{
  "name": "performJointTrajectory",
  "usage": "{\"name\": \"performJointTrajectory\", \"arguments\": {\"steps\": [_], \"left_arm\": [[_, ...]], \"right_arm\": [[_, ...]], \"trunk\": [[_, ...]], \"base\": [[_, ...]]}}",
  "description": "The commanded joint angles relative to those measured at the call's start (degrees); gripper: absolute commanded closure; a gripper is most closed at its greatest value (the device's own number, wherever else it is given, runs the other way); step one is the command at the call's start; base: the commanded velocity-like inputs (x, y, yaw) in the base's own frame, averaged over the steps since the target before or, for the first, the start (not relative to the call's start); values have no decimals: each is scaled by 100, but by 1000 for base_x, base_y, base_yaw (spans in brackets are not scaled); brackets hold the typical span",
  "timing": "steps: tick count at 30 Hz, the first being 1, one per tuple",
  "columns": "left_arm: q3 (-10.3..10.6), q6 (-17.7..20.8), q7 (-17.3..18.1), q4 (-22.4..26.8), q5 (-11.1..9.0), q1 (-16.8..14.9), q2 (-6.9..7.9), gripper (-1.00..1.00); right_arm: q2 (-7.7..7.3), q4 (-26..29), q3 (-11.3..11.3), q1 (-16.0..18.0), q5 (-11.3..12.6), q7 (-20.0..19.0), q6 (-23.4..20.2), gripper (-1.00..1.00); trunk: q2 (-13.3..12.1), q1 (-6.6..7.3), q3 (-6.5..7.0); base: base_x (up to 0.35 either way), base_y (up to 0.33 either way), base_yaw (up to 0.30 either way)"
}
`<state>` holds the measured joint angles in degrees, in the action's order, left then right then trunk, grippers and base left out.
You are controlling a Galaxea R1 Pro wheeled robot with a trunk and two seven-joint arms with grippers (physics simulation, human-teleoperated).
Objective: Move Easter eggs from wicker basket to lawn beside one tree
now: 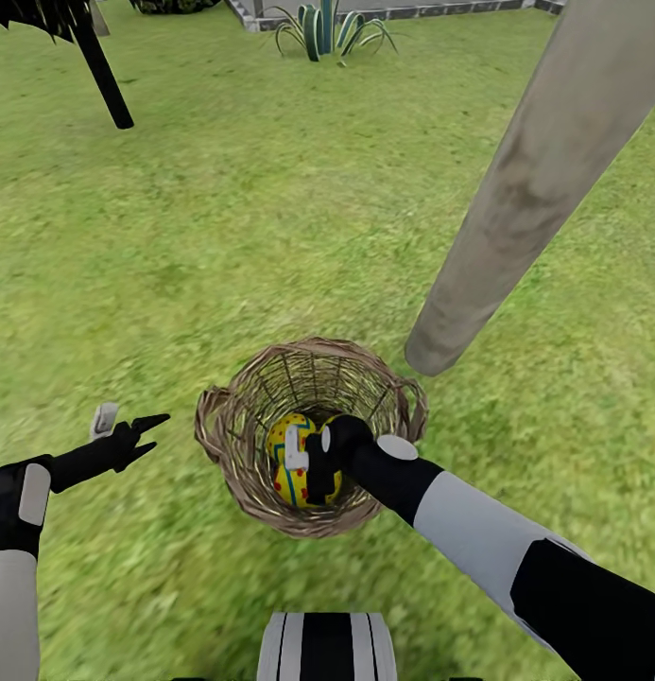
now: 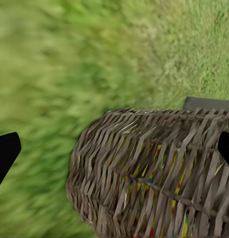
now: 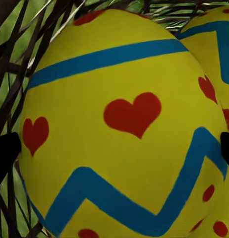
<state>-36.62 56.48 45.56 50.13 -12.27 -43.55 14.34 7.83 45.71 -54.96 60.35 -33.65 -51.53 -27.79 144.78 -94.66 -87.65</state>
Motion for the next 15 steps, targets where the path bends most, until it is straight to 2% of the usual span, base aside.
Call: {"name": "performJointTrajectory", "arguments": {"steps": [1,4,15], "left_arm": [[-12,21,32,-3,23,-5,-2,-100],[-12,20,32,-2,23,-5,-2,-100],[-12,21,32,-2,23,-5,7,-100]], "right_arm": [[0,-197,-6,0,-44,-31,-25,100],[0,-200,-6,2,-45,-38,-25,100],[0,-208,-13,0,-50,-33,-25,100]], "trunk": [[2,-3,-27],[5,-8,-71],[2,-3,-27]], "base": [[0,0,0],[0,0,0],[0,0,0]]}}
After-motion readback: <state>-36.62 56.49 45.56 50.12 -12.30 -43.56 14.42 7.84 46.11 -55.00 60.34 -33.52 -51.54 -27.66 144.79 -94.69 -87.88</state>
